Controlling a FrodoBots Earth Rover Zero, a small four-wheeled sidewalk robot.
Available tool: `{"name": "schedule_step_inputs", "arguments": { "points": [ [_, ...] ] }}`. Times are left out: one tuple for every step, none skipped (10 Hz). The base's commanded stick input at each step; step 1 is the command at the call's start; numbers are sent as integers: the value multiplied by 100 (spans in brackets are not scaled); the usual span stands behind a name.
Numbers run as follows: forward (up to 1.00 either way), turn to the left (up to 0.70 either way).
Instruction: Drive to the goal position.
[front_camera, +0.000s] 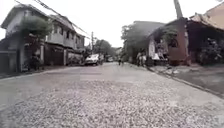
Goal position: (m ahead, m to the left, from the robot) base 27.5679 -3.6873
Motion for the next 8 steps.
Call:
{"name": "schedule_step_inputs", "arguments": {
  "points": [
    [100,0],
    [100,0],
    [100,0],
    [100,0],
    [100,0],
    [100,0],
    [100,0],
    [100,0]
  ]
}}
